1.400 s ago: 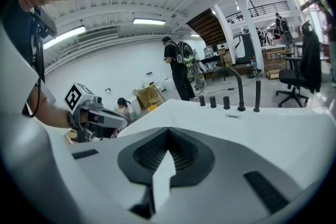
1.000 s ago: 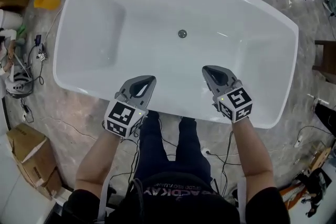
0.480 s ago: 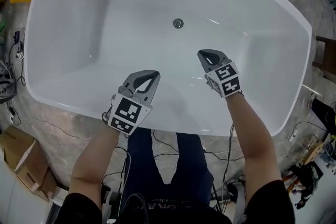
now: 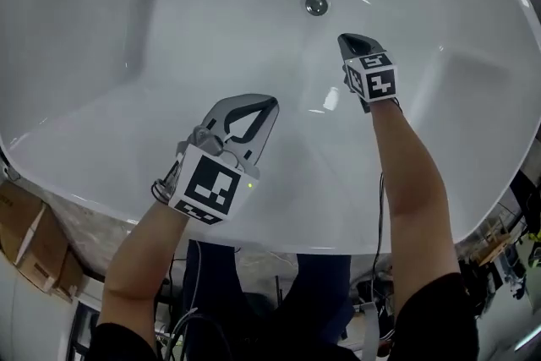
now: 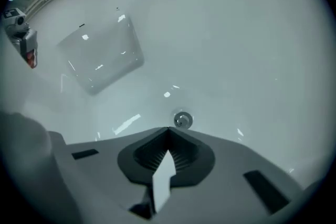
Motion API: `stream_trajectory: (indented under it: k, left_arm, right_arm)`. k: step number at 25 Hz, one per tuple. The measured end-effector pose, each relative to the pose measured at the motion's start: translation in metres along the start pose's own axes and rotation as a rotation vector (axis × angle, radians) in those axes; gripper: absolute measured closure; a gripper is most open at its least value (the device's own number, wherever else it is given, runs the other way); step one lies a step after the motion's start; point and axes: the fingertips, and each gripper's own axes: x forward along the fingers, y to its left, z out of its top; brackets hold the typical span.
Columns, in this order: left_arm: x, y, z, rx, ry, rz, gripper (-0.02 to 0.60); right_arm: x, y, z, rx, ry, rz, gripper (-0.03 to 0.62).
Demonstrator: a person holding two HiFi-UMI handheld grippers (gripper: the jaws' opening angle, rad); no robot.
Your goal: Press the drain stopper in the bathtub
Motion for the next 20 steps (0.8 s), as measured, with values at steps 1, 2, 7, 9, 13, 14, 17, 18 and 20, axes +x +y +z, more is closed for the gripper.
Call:
stream_trajectory:
  k: [1, 2, 7, 9, 13, 14, 17, 18, 20]
  left_arm:
    - [0.003, 0.002, -0.003, -0.013, -0.005, -0.003, 0.577]
    - [0.004, 0.004, -0.005, -0.025, -0.009, -0.007, 0.577]
    - [0.006, 0.012, -0.007, -0.012, 0.002, -0.036, 0.577]
    - [0.005, 0.013, -0.005, 0.014, 0.015, -0.035, 0.577]
    - [0.006, 0.015, -0.006, -0.073, 0.021, -0.045, 0.577]
    - [0.007, 0.015, -0.008, -0.095, 0.032, -0.052, 0.577]
    - [0.008, 0.012, -0.012, -0.115, 0.059, -0.074, 0.577]
    - [0.009, 0.011, -0.013, -0.117, 0.065, -0.082, 0.577]
    - [0.009, 0.01, -0.014, -0.126, 0.069, -0.095, 0.577]
  right_arm:
    - [0.014, -0.005, -0.003, -0.002, 0.01, -0.004, 0.582]
    - [0.027, -0.009, -0.005, -0.004, 0.019, -0.006, 0.582]
    - [0.082, -0.025, -0.004, -0.02, 0.05, -0.014, 0.582]
    - [0.096, -0.027, -0.002, -0.025, 0.055, -0.016, 0.582]
    - [0.123, -0.032, 0.004, -0.067, 0.075, -0.018, 0.582]
    - [0.129, -0.033, 0.005, -0.082, 0.082, -0.017, 0.582]
    - [0.148, -0.034, 0.007, -0.115, 0.101, -0.019, 0.582]
    - [0.154, -0.036, 0.007, -0.117, 0.108, -0.024, 0.582]
    - [0.165, -0.039, 0.005, -0.105, 0.129, -0.034, 0.582]
